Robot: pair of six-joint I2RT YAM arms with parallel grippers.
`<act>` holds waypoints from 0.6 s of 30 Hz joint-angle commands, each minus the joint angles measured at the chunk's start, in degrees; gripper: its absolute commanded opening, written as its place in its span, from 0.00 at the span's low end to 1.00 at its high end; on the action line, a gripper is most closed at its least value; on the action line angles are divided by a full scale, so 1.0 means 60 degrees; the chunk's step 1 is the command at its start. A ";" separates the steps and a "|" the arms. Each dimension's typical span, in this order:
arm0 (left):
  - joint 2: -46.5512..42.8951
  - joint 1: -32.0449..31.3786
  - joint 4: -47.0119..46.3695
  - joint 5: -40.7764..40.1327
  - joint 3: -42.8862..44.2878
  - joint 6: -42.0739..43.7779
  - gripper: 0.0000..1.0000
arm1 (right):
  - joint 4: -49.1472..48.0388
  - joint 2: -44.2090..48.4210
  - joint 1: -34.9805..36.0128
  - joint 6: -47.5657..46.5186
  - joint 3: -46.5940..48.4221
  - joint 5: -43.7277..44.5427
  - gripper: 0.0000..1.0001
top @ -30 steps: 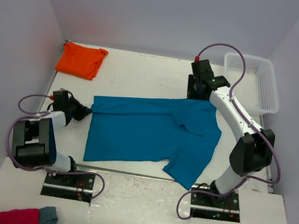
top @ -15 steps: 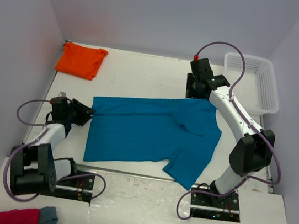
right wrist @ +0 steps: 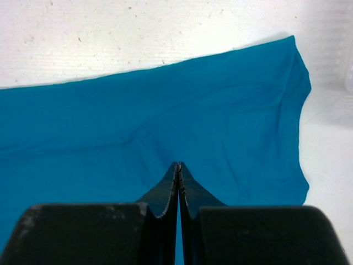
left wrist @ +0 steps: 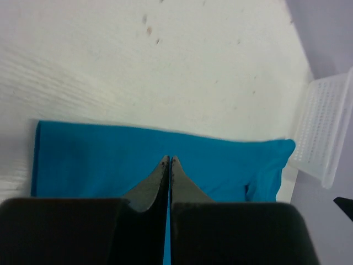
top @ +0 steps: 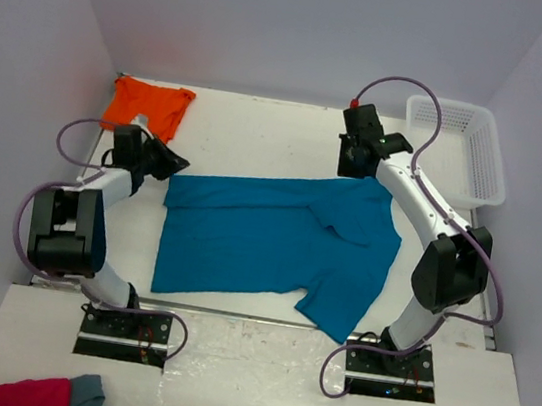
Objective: Fold and stack the t-shirts
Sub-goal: Fold the flattened tshirt in 1/3 of the way
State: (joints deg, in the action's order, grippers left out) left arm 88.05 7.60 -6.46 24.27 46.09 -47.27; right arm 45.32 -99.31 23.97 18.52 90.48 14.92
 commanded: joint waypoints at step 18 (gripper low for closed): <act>0.2258 -0.0636 0.0447 -0.1159 0.0523 0.0656 0.00 | -0.0098 -0.0983 -0.0142 0.0238 0.1356 -0.1241 0.00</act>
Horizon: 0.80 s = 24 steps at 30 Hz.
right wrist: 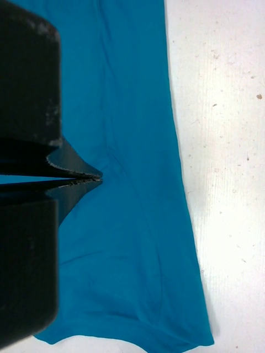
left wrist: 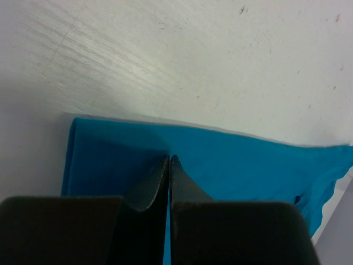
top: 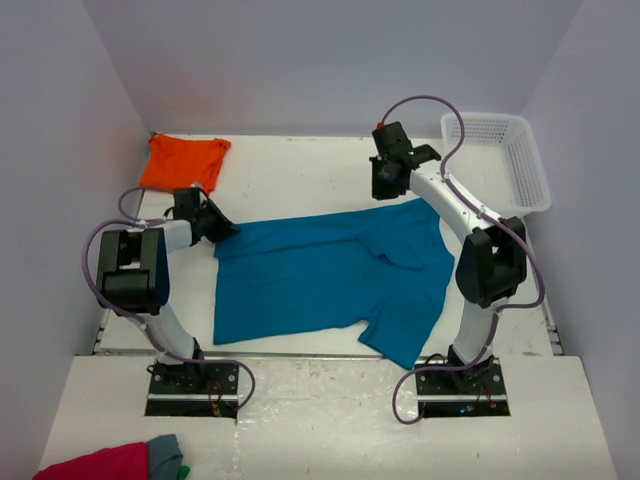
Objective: Fold and stack the t-shirts
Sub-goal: Fold the flattened tshirt in 1/3 of the way
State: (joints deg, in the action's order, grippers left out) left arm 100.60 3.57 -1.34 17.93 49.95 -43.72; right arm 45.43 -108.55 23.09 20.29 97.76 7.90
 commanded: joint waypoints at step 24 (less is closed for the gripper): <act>0.1676 0.0855 0.0048 -0.0557 0.1223 0.0608 0.00 | 0.0074 0.0121 -0.0611 -0.0248 0.0258 -0.0013 0.00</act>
State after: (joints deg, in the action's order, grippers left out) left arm 107.68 7.99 -4.49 19.64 54.96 -43.40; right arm 45.43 -107.02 21.50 19.64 95.46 7.90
